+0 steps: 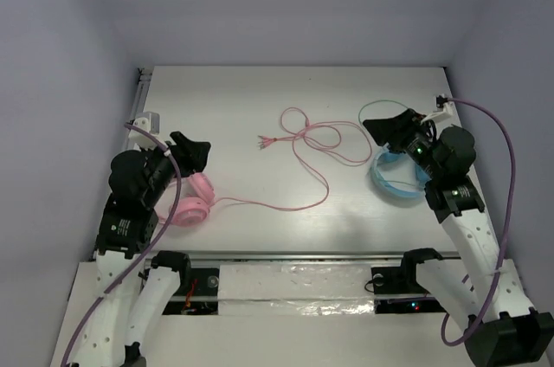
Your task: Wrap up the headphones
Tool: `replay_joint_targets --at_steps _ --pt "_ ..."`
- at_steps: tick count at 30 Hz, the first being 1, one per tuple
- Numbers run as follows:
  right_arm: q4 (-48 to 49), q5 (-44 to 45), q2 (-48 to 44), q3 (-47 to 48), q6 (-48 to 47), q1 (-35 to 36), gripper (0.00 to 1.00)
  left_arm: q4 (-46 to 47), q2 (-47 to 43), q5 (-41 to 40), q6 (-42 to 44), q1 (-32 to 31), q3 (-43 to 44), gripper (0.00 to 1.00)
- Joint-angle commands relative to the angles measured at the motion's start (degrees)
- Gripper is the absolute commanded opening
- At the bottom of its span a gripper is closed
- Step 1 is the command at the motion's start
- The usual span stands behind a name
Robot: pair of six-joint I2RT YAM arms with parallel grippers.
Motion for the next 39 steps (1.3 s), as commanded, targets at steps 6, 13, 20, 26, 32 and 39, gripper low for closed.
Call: replay_joint_targets --at_steps 6,13,20,26,32,39 --pt "5.08 1.72 -1.24 -1.51 -0.48 4.00 0.00 -20.73 8.37 -7.73 1.35 -0.14 10.67 0.46" --pt "5.26 4.79 -2.21 -2.56 -1.80 6.29 0.00 -29.82 13.04 -29.95 -1.02 -0.14 9.90 0.08" --pt "3.77 7.52 -3.61 -4.06 -2.68 6.29 0.01 -29.02 21.03 -30.69 -1.82 0.47 8.04 0.32" --pt "3.68 8.58 -4.23 -4.50 -2.77 6.29 0.21 -27.70 29.02 -32.87 -0.94 5.82 7.78 0.46" --pt "3.06 9.11 -5.02 -4.41 -3.12 6.29 0.31 -26.47 42.63 -32.96 0.12 12.25 10.76 0.42" --pt "3.24 8.67 -5.20 -4.76 -2.86 6.29 0.41 -23.57 55.04 -32.17 1.69 17.61 12.52 0.62"
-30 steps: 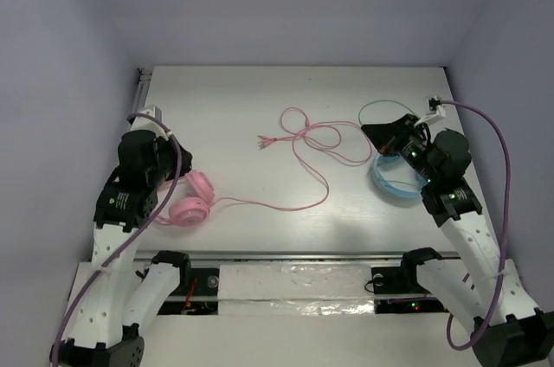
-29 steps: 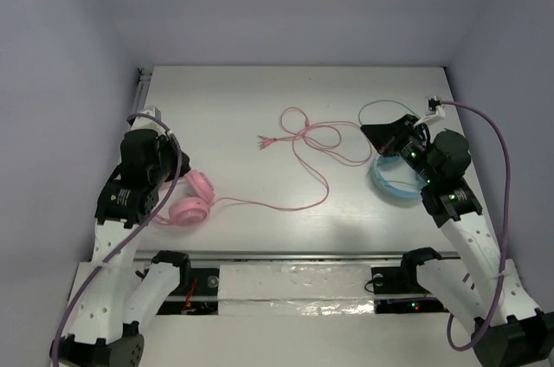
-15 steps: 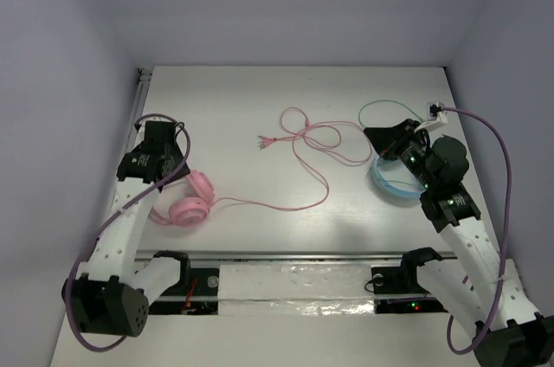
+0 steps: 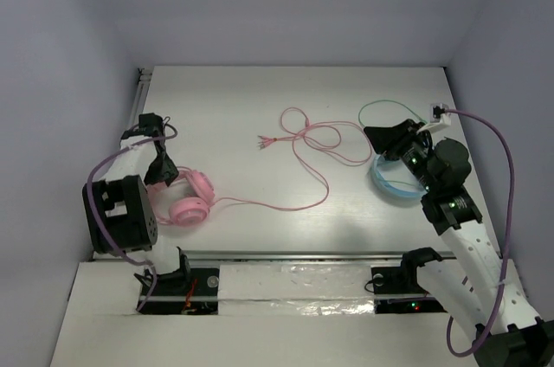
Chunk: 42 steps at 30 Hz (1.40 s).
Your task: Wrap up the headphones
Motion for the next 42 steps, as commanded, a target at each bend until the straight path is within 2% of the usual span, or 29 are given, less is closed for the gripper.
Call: replay_joint_targets --at_steps 1,3,5,8,10,11,12,14,15,18,21,28,30,32,33,36,42 --pt "1.34 0.19 -0.61 -0.06 -0.56 0.21 0.41 1.11 3.75 -2.79 0.98 0.98 3.19 0.65" --pt "1.51 -0.08 -0.61 -0.15 -0.39 0.21 0.43 1.37 6.56 -5.52 2.11 0.98 4.77 0.71" --pt "2.04 -0.43 -0.43 -0.41 -0.21 0.21 0.44 1.28 9.02 -7.38 2.38 0.98 5.65 0.72" --pt "1.95 -0.87 0.09 -0.15 -0.21 0.21 0.44 1.98 12.36 -7.38 2.82 0.98 5.83 0.71" --pt "2.21 -0.96 0.01 -0.33 -0.12 0.21 0.44 2.95 13.34 -5.46 3.08 0.98 5.66 0.65" --pt "2.30 -1.13 -0.17 -0.24 -0.03 0.21 0.44 4.69 13.25 -4.84 3.26 0.98 5.39 0.60" --pt "2.48 -1.31 -0.34 -0.24 -0.03 0.21 0.44 5.75 12.99 -3.61 3.43 0.98 4.17 0.42" --pt "3.09 -2.01 -0.87 -0.50 0.14 0.21 0.44 8.30 12.03 1.04 3.09 0.98 3.20 0.26" --pt "3.36 -2.36 -0.96 -0.59 0.23 0.21 0.44 9.18 11.50 2.88 3.00 0.98 2.15 0.15" --pt "3.62 -3.42 -0.52 -0.50 0.23 0.21 0.44 12.09 8.69 9.04 1.77 0.46 0.48 0.03" --pt "3.71 -3.94 -0.08 -0.50 0.23 0.21 0.44 13.85 5.35 12.56 1.15 -0.16 0.56 0.00" --pt "3.53 -3.94 0.01 -0.41 -0.21 0.21 0.44 17.71 1.65 23.80 -1.57 -1.21 2.93 0.00" --pt "3.53 -4.12 0.09 -0.33 -0.30 0.21 0.44 18.24 1.56 24.61 -1.92 -1.22 2.84 0.01" --pt "3.53 -4.30 0.27 -0.33 -0.38 0.21 0.45 18.25 0.78 23.83 -1.40 -1.22 2.76 0.17" --pt "3.62 -4.38 0.36 -0.33 -0.38 0.21 0.45 18.07 0.42 22.95 -0.96 -1.22 2.76 0.35" --pt "3.71 -4.39 0.62 -0.24 -0.38 0.21 0.45 17.11 -1.07 21.01 0.53 -1.22 2.41 0.54" --pt "3.80 -4.56 0.53 -0.33 -0.38 0.21 0.45 16.49 -1.87 17.24 1.85 -1.22 0.22 0.58"
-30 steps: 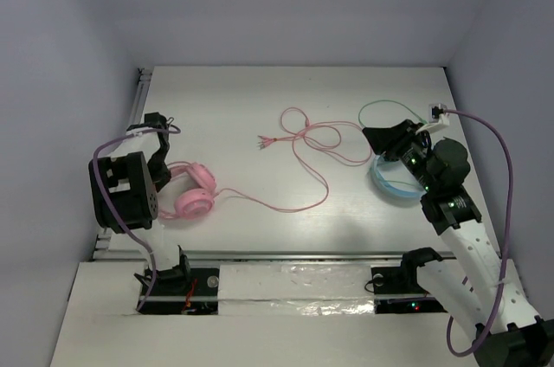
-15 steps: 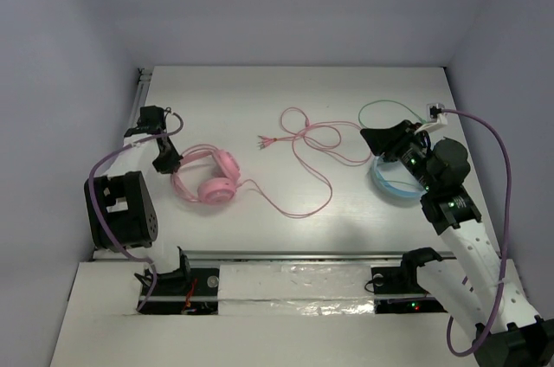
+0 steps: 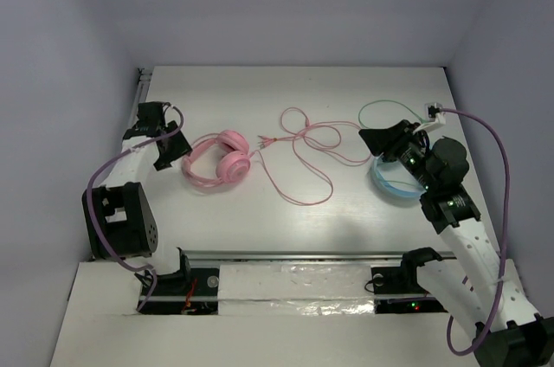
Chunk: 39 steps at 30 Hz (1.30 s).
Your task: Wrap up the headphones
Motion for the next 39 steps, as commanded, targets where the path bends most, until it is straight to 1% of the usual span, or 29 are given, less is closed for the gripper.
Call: replay_joint_targets --at_steps 1,3,4,9,10,13,17,20,22,23,24,25,26,28,29,30,31,32,33,34,35,36,37,38,39 --pt "3.43 -1.00 -0.21 0.02 -0.58 0.19 0.45 0.07 -1.62 -2.88 1.76 0.18 -1.69 0.58" --pt "3.86 -1.09 0.23 -0.15 -0.41 0.19 0.45 1.74 -0.92 -1.22 1.68 0.18 -4.32 0.58" --pt "3.87 -1.26 0.40 -0.15 -0.41 0.19 0.45 2.61 -0.74 1.31 1.25 -0.52 -5.21 0.58" --pt "4.92 -2.49 1.37 -0.42 -0.23 0.19 0.45 6.04 1.54 2.56 -0.25 -4.73 -8.11 0.56" --pt "5.09 -3.19 1.81 -0.50 -0.23 0.19 0.45 6.48 1.63 2.92 -0.60 -4.74 -8.29 0.56" --pt "5.62 -4.16 2.51 -0.51 -0.23 0.19 0.45 8.94 1.80 1.69 -2.10 -6.05 -9.43 0.55" --pt "5.71 -3.99 2.52 -0.59 -0.23 0.19 0.45 10.09 4.78 -0.50 -2.54 -6.59 -9.87 0.55" --pt "5.97 -3.98 2.69 -0.68 -0.23 0.19 0.45 10.35 6.46 -0.86 -2.10 -6.59 -9.70 0.51" --pt "6.06 -4.07 3.22 -0.68 -0.23 0.19 0.45 10.27 7.51 -0.77 -1.23 -7.20 -9.09 0.44" --pt "6.32 -4.25 3.48 -0.77 -0.23 0.19 0.45 9.83 8.74 -0.51 -0.70 -7.20 -8.73 0.36" --pt "6.50 -4.25 4.00 -0.77 -0.23 0.19 0.48 9.66 9.18 0.10 0.18 -7.20 -8.47 0.15" --pt "6.76 -4.51 4.45 -0.94 -0.23 0.19 0.51 9.65 9.62 2.02 1.32 -7.20 -7.86 0.00" --pt "7.64 -5.73 5.15 -1.03 -0.32 0.19 0.55 9.48 9.54 3.96 2.29 -7.20 -7.07 0.00" --pt "9.13 -7.49 6.02 -1.73 -0.32 0.71 0.58 8.95 8.14 7.38 3.52 -7.73 -6.19 0.00" --pt "10.53 -8.98 6.64 -1.91 -0.32 0.72 0.59 8.60 5.26 9.32 4.14 -7.73 -5.92 0.00" --pt "11.07 -9.52 7.34 -1.91 -0.49 1.50 0.58 8.34 3.58 11.51 4.14 -7.73 -5.57 0.00" --pt "11.42 -10.13 9.09 -1.82 -0.67 1.51 0.51 8.07 1.65 13.27 3.97 -7.73 -4.78 0.00" --pt "12.12 -11.10 9.98 -1.48 -1.63 3.16 0.40 8.07 -2.55 17.12 3.62 -7.73 -4.60 0.00" --pt "12.39 -11.19 10.77 -1.30 -2.42 4.22 0.17 8.94 -4.68 22.55 2.13 -8.34 -5.03 0.00" --pt "12.74 -11.02 11.73 -1.04 -3.30 5.45 0.03 10.17 -6.96 24.70 0.90 -8.35 -5.30 0.00" --pt "12.39 -9.89 13.66 0.01 -5.74 8.86 0.00 12.09 -10.55 26.37 -0.42 -9.22 -5.22 0.00" --pt "11.96 -9.18 14.81 0.80 -7.25 10.89 0.00 12.90 -11.89 27.69 -2.69 -9.22 -4.87 0.00" --pt "11.60 -8.56 16.21 1.60 -8.48 12.74 0.00 13.69 -13.21 29.53 -3.76 -10.70 -4.17 0.00" --pt "10.82 -8.38 19.53 2.65 -11.45 14.41 0.01 15.61 -15.14 30.42 -4.90 -10.72 -3.81 0.00" --pt "10.11 -8.56 21.48 4.83 -12.87 16.69 0.18 16.94 -15.77 31.82 -7.87 -10.72 -3.46 0.00"
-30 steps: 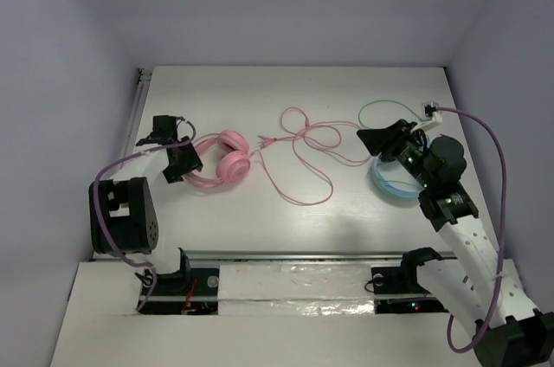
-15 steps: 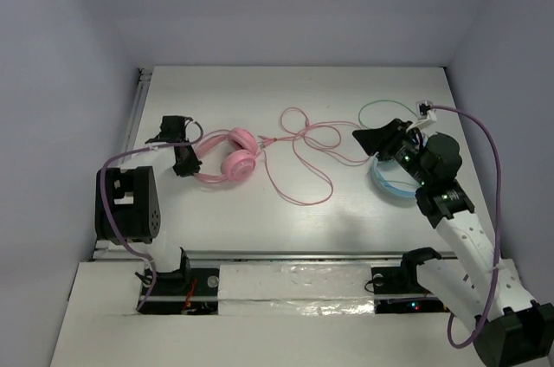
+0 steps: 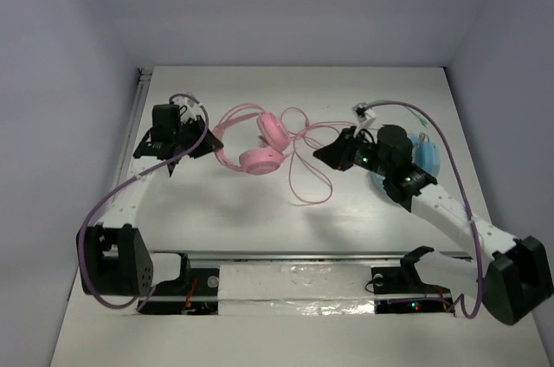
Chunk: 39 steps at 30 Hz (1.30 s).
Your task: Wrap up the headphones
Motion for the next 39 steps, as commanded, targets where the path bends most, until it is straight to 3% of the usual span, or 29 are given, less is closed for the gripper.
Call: replay_joint_targets --at_steps 1,2,3,6,8,12,18,26,28,29,30,32,33,34,35,36,38,39 --pt "1.30 -0.69 5.62 6.16 -8.16 4.91 0.27 8.29 -5.61 15.34 -8.88 -0.86 3.69 0.00" --pt "1.82 -1.12 6.86 6.69 -8.95 4.91 0.35 10.74 -6.40 16.51 -10.20 -0.86 3.95 0.00" --pt "3.13 -1.56 8.26 6.26 -9.66 4.91 0.56 11.81 -6.75 17.39 -11.43 -0.86 4.39 0.00" --pt "8.39 -3.67 9.24 4.95 -11.07 4.91 0.76 14.98 -7.54 21.52 -16.53 -0.86 5.88 0.00" --pt "13.13 -4.90 9.94 3.36 -10.98 4.91 0.80 14.89 -7.72 22.84 -18.11 -0.86 8.43 0.00" --pt "21.40 -5.87 14.59 1.25 -11.07 4.91 0.81 14.89 -9.21 24.07 -21.01 -0.86 10.98 0.00" --pt "36.60 -11.76 21.63 -2.08 -5.11 4.91 0.71 19.72 -11.15 26.98 -26.54 0.89 11.86 0.00" --pt "41.10 -16.50 23.39 -2.79 -4.30 5.44 0.70 23.06 -11.68 26.01 -31.82 1.42 14.15 0.00" --pt "42.24 -16.95 23.48 -3.84 -4.13 5.44 0.62 22.63 -11.24 25.66 -32.01 1.42 16.16 0.00" --pt "43.56 -16.77 23.31 -4.11 -3.61 5.44 0.55 22.37 -10.98 25.48 -32.18 1.42 16.87 0.00" --pt "43.74 -16.16 22.70 -4.37 -3.25 5.44 0.38 22.19 -10.89 25.31 -32.18 1.42 17.57 0.00" --pt "42.96 -12.15 19.19 -5.07 -3.25 5.44 0.28 20.18 -10.71 24.08 -30.87 1.42 19.86 0.00" --pt "41.13 -9.42 17.44 -5.08 -4.21 5.44 0.14 19.64 -10.71 23.64 -30.60 1.42 20.56 0.00" --pt "38.50 -6.87 15.50 -4.90 -5.35 5.44 0.13 19.55 -10.80 23.55 -30.60 1.42 21.35 0.00" --pt "34.64 -4.75 12.00 -4.38 -6.49 5.44 0.13 19.20 -10.88 23.37 -30.60 1.42 21.71 0.00" --pt "32.60 -4.38 10.32 -4.11 -8.15 5.44 0.20 19.03 -10.80 23.20 -30.43 1.42 22.14 0.00" --pt "29.26 -4.82 5.15 -4.11 -8.96 5.44 0.40 19.20 -10.54 23.11 -30.51 1.42 23.02 0.00" --pt "28.89 -5.34 3.81 -4.98 -9.48 5.44 0.60 19.37 -10.53 23.20 -30.69 1.42 23.20 0.00"
